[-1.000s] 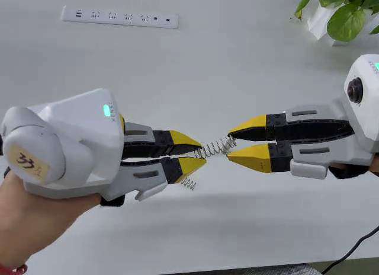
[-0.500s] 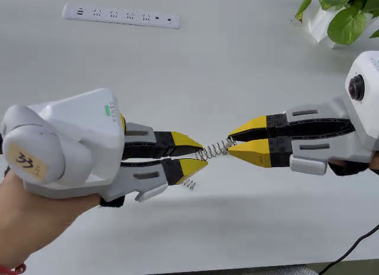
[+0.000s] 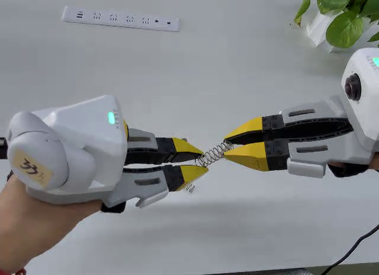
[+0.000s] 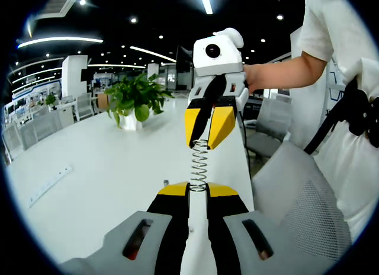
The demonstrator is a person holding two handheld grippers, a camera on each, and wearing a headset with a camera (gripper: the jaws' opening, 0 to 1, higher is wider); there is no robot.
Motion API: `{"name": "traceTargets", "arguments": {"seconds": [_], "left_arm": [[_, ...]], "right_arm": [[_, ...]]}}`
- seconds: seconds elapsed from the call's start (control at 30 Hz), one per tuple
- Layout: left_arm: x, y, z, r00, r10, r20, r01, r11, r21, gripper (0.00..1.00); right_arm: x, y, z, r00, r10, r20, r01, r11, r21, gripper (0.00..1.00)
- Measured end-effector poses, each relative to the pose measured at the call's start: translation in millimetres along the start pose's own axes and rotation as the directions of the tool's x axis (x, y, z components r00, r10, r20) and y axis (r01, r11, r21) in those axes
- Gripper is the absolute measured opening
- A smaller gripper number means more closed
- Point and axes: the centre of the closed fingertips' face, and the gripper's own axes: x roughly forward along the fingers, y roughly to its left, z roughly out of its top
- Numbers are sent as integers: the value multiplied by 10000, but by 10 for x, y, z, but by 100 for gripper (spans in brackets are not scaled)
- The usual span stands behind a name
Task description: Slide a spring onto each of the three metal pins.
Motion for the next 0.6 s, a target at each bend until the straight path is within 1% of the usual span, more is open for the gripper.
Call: {"name": "traceTargets", "arguments": {"seconds": [0.37,0.6], "left_arm": [[25,-23,-10,9999,-108,-4,108,9999,-19,7],[37,-35,-5,9999,-143,24,143,9999,-27,7]], "right_arm": [[48,47,64,9996,140,-265,-152,9989,-435,7],[69,62,77,9991,220,-354,-239,9982,-555,7]]}}
